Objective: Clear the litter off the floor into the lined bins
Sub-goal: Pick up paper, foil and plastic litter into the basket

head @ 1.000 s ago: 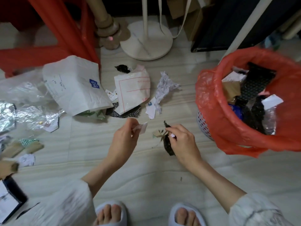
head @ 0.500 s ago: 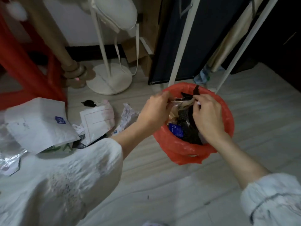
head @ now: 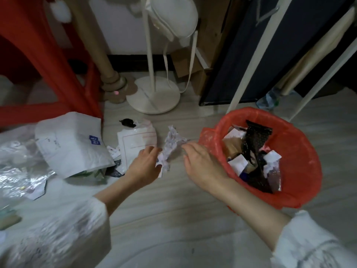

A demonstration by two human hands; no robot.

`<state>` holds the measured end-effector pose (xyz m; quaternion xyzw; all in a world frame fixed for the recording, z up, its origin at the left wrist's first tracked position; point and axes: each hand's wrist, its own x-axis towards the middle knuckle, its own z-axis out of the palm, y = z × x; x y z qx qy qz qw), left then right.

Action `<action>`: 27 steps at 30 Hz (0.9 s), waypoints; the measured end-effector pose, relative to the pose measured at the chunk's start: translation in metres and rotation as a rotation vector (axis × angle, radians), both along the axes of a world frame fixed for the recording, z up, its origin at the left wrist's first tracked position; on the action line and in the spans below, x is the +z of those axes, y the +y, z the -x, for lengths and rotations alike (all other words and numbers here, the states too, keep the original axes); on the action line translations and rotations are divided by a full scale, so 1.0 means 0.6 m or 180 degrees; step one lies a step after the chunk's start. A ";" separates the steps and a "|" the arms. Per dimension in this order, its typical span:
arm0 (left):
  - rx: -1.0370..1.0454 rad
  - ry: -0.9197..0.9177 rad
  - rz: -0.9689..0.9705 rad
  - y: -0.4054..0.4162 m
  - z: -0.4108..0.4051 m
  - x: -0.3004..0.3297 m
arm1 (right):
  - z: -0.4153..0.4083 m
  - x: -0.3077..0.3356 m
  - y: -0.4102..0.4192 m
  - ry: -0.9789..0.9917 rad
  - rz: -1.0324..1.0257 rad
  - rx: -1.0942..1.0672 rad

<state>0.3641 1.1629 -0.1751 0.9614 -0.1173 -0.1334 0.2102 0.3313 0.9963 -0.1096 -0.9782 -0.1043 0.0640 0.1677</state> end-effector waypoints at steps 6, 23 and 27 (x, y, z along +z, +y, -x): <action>0.0012 0.0445 -0.0802 0.087 -0.044 -0.102 | -0.093 -0.154 0.067 0.1060 0.0768 0.0184; -0.0274 -0.0535 -0.1179 0.131 -0.013 -0.244 | -0.117 -0.343 0.083 0.0264 0.0518 0.0187; -0.0291 -0.0283 -0.1192 0.127 0.037 -0.234 | -0.040 -0.355 0.088 -0.0070 0.0372 0.0287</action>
